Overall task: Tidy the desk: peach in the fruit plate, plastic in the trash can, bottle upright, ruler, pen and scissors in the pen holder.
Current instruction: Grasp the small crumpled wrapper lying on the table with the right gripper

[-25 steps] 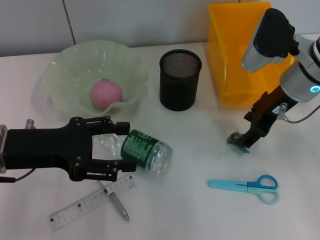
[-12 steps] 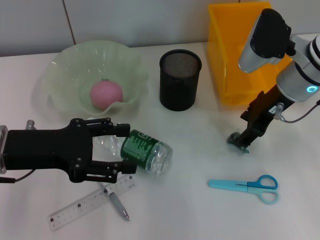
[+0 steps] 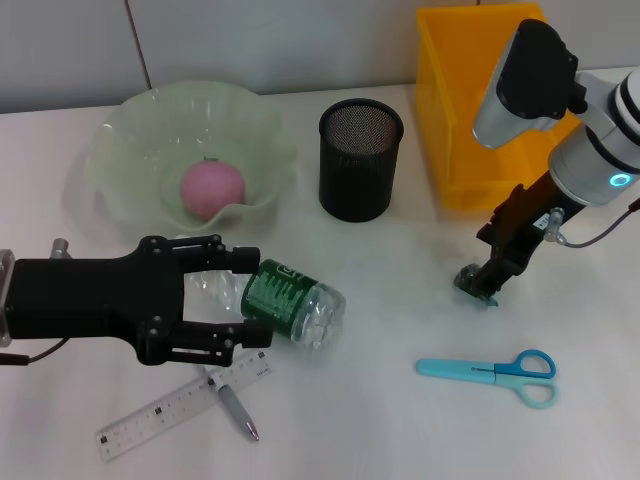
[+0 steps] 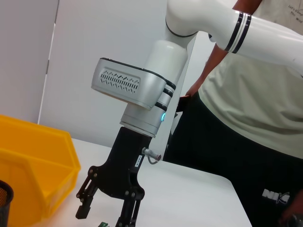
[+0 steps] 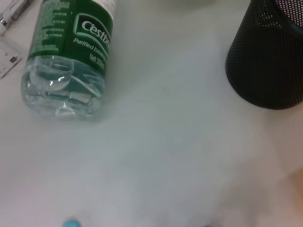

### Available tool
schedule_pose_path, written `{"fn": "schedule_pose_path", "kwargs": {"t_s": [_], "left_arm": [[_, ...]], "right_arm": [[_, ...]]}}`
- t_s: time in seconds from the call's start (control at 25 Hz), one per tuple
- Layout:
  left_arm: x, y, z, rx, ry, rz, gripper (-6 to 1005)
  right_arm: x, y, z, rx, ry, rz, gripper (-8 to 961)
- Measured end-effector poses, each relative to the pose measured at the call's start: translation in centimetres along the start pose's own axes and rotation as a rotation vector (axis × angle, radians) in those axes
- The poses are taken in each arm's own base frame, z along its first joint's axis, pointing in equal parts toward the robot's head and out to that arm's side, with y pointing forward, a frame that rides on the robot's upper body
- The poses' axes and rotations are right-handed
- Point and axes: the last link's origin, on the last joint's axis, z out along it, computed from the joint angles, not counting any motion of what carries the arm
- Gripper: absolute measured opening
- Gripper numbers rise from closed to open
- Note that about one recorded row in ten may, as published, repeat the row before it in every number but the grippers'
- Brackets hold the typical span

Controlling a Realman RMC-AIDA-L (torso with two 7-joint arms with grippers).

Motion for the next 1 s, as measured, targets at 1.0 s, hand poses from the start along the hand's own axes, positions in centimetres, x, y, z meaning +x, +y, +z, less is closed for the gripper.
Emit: {"fn": "schedule_pose_path", "kwargs": {"t_s": [1.0], "left_arm": [[0.34,-0.21,-0.04,-0.002,-0.005,0.003,840]], "right_arm": [[-0.16,-0.07,0.11,0.004,-0.007,-0.002,774]]}}
